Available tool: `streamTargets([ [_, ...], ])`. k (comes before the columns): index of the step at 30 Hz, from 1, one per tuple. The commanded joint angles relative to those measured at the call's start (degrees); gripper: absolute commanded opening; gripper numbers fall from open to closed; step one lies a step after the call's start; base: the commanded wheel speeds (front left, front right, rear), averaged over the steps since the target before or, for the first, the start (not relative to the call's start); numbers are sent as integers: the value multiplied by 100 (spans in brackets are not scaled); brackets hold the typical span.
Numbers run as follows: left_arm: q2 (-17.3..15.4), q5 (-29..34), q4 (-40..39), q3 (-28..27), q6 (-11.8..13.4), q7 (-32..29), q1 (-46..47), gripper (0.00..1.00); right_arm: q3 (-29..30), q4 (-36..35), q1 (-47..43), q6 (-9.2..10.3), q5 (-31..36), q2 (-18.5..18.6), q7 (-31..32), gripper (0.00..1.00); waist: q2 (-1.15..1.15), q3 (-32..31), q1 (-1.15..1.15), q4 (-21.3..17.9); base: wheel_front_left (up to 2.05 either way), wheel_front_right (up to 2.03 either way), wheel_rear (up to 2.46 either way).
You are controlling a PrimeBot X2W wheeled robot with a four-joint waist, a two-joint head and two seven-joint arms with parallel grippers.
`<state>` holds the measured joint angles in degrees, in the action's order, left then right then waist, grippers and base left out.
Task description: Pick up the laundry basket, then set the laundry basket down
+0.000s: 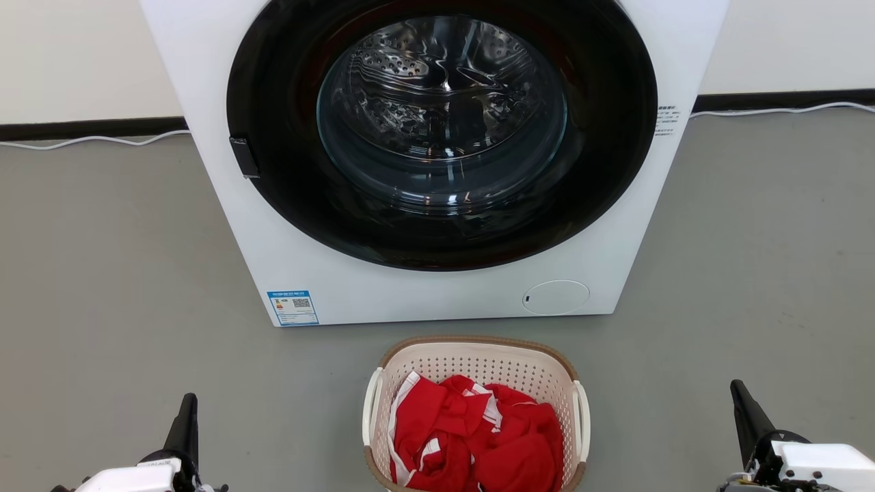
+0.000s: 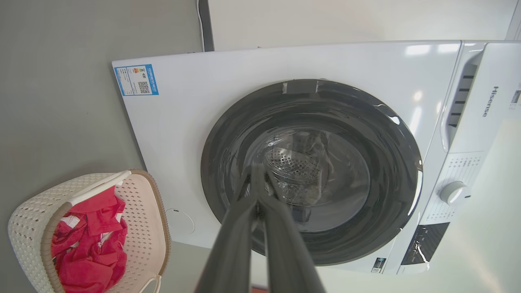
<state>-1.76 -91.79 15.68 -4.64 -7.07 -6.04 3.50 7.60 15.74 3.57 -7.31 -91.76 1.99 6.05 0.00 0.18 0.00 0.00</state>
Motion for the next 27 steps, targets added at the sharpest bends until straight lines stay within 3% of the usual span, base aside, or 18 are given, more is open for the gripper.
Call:
streamTargets([
  [1,-111,-39,-163,-187,-42,-44,269,0,-110,-172,261,-18,-42,88,42,0,0,0,0,0,0,0,0],
  [27,-111,-39,-163,-187,-42,-44,269,0,-110,-172,261,-18,-42,88,42,0,0,0,0,0,0,0,0],
])
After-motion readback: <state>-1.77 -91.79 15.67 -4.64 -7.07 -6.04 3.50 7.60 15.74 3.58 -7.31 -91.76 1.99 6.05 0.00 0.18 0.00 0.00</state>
